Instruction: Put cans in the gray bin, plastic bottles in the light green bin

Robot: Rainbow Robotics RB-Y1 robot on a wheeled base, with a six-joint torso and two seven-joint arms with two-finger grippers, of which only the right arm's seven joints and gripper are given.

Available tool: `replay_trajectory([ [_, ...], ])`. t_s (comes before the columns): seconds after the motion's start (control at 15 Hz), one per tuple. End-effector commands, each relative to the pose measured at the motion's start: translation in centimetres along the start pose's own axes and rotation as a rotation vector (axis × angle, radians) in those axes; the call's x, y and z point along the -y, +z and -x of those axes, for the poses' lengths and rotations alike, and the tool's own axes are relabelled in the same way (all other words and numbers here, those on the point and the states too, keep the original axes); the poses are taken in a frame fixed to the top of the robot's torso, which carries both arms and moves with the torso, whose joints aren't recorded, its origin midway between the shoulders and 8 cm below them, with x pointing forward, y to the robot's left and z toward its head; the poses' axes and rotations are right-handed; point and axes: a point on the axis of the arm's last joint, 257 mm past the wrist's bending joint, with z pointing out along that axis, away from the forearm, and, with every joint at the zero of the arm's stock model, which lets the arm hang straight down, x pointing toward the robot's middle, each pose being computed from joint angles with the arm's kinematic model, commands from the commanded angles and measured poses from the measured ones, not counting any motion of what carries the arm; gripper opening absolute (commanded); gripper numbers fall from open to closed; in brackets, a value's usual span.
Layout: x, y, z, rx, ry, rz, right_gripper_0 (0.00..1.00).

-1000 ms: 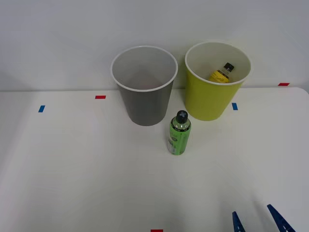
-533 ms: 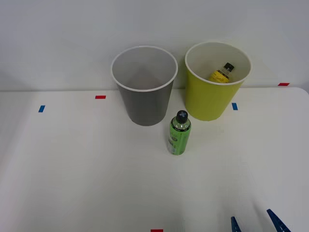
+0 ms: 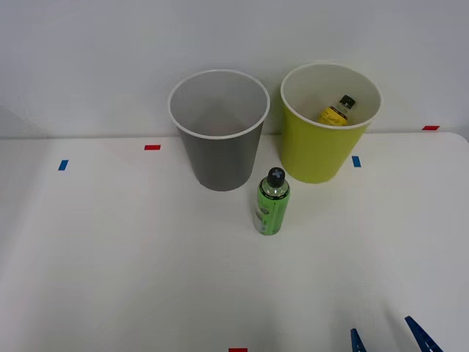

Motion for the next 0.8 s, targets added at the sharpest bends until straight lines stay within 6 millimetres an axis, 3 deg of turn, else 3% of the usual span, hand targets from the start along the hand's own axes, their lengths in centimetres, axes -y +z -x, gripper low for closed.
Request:
replay_trajectory([
  [0.07,0.01,0.01,0.01,0.000,0.000,0.000,1.00],
  [0.8,0.01,0.01,0.01,0.000,0.000,0.000,1.00],
])
